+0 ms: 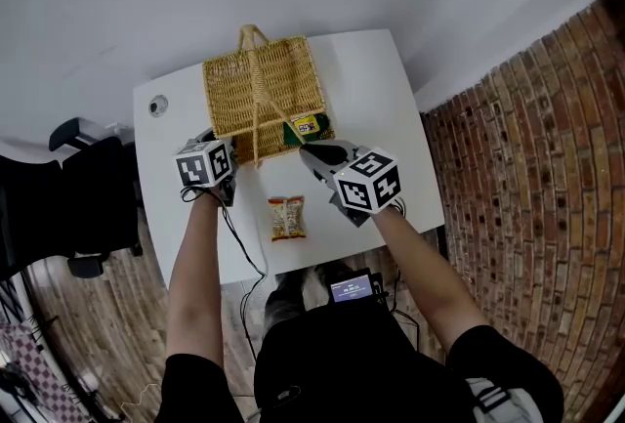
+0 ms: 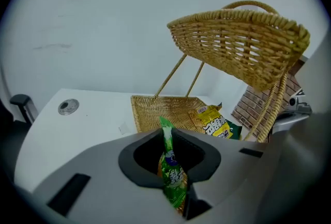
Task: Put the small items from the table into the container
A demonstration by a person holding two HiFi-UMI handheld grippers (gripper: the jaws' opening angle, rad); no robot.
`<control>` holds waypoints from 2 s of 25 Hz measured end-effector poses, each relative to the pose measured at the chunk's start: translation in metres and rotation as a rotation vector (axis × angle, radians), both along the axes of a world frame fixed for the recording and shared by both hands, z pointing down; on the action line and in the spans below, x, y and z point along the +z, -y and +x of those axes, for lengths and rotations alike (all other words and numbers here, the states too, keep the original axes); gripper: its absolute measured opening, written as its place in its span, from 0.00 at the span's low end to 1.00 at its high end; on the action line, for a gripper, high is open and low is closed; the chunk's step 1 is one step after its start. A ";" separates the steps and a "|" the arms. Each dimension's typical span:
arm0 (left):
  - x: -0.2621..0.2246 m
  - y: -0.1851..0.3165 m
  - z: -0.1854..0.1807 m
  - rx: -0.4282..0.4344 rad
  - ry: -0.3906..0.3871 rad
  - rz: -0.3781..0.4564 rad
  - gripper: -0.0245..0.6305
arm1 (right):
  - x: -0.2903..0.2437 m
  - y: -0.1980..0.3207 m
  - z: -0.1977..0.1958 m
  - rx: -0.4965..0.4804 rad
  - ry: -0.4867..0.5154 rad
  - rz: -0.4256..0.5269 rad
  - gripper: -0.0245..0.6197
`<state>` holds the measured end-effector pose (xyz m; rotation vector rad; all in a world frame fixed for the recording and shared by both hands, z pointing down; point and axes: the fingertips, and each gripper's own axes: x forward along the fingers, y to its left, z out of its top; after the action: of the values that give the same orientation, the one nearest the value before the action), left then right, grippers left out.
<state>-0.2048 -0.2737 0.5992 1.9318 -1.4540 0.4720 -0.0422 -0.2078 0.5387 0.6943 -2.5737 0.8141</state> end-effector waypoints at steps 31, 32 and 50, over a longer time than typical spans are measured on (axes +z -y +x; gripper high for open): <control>0.014 0.002 0.018 0.122 0.250 -0.091 0.19 | 0.000 -0.004 0.013 0.016 0.007 -0.005 0.07; 0.014 0.002 0.018 0.124 0.252 -0.090 0.19 | 0.000 -0.004 0.014 0.016 0.007 -0.004 0.07; -0.010 -0.015 0.008 0.069 0.076 0.054 0.24 | -0.005 -0.008 0.006 0.002 0.017 -0.001 0.07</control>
<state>-0.1972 -0.2589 0.5894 2.0323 -1.4646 0.5476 -0.0363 -0.1995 0.5334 0.6926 -2.5885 0.8248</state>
